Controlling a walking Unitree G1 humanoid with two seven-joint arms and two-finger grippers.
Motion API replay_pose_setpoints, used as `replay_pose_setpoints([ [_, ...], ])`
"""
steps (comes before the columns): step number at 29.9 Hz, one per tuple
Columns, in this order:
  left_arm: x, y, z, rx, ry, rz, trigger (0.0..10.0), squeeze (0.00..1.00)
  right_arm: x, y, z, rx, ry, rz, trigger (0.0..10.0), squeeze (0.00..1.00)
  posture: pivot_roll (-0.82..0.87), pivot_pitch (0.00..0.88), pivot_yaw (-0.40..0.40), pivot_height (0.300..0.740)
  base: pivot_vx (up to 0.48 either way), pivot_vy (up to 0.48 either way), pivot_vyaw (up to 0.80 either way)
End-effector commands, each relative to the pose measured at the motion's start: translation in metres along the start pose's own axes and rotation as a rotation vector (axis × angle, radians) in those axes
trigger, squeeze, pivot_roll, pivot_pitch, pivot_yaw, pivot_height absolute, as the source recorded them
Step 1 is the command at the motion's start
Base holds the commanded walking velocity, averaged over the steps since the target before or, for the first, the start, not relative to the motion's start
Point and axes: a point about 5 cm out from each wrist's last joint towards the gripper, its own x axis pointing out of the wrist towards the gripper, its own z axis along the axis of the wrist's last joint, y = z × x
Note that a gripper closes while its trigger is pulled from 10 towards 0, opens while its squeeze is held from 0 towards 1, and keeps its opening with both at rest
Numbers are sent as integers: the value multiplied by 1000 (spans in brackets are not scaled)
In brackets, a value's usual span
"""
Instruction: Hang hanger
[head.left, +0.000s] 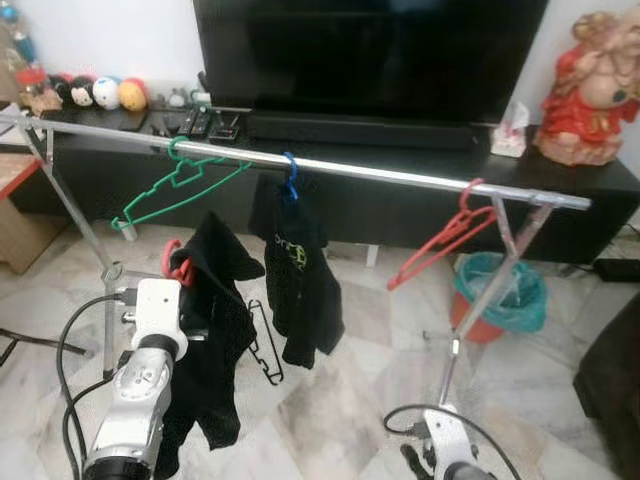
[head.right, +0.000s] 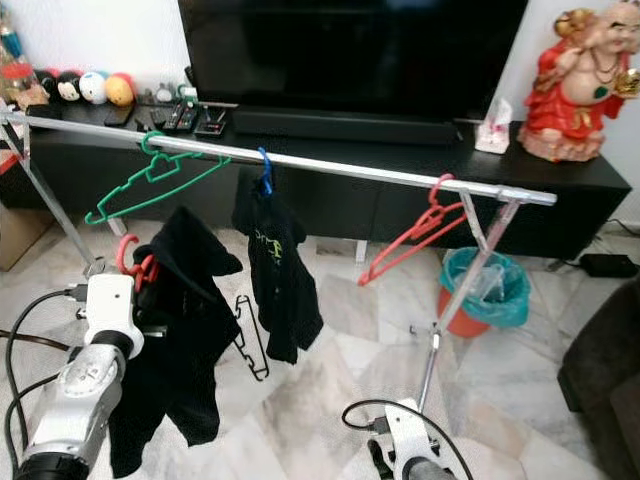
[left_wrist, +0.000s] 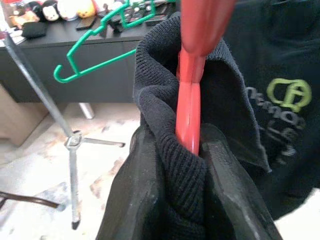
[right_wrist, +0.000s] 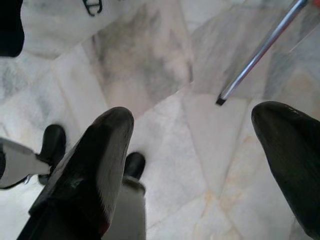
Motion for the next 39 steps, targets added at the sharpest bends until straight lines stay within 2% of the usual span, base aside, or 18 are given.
replay_pose_setpoints([
  [1,6,-2,14,4,-61,-1,10000,0,-1,-2,-4,0,19,-9,10000,0,-29,0,-26,736,330,0,0],
  [13,9,-5,15,27,-71,-30,10000,0,-1,6,-9,21,31,15,10000,0,-34,0,-22,736,337,0,0],
  [36,14,3,18,49,-80,-19,10000,0,-1,7,-7,14,37,45,10000,0,-35,0,-17,736,335,0,0],
  [39,14,3,15,62,-64,-30,10000,0,-1,7,-7,7,38,47,10000,0,-35,0,-18,736,0,0,0],
])
